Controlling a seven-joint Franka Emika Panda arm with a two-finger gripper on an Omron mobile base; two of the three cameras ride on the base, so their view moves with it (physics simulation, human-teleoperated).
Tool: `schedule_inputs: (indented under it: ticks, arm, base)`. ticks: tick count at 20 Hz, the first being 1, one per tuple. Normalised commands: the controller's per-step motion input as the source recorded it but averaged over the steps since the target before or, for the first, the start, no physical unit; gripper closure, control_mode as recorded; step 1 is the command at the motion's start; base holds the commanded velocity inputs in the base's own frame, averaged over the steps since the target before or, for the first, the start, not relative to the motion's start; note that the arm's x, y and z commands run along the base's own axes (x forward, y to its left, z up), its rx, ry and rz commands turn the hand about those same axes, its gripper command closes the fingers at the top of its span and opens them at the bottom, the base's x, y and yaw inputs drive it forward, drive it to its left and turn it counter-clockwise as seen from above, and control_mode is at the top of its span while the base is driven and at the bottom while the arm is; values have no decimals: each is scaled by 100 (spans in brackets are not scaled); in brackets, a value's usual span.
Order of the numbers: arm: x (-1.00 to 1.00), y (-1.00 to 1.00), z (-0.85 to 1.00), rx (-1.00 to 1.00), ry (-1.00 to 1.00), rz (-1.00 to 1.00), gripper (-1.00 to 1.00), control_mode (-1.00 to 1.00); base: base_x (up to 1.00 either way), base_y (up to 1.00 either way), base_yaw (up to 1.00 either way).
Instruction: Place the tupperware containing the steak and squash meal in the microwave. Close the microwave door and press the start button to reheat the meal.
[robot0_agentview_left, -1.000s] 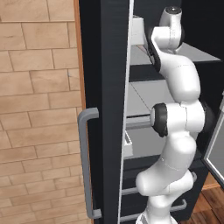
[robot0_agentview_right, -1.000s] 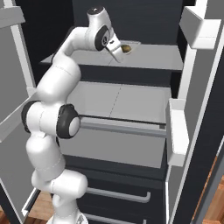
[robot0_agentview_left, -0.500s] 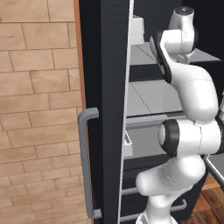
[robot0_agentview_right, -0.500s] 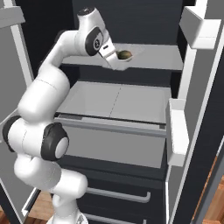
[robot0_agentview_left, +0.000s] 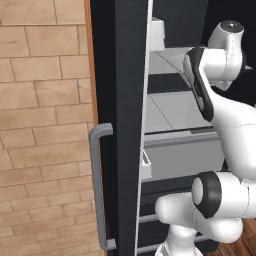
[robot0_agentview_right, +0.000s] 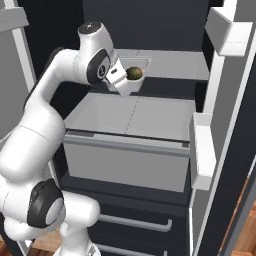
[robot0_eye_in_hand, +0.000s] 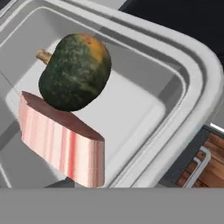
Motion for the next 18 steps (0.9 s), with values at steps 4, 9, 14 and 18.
schedule_inputs:
  ticks: [4, 9, 14, 18]
  arm:
    - [-85, 20, -34, 9, 0, 23, 100, -100]
    - [-89, 33, -28, 5, 0, 20, 100, -100]
    - [-75, 40, -13, 0, 1, 5, 100, -100]
    - [-51, 25, -1, 0, 2, 0, 100, -100]
  base:
    - [0, 0, 0]
    - [0, 0, 0]
    - [0, 0, 0]
    - [0, 0, 0]
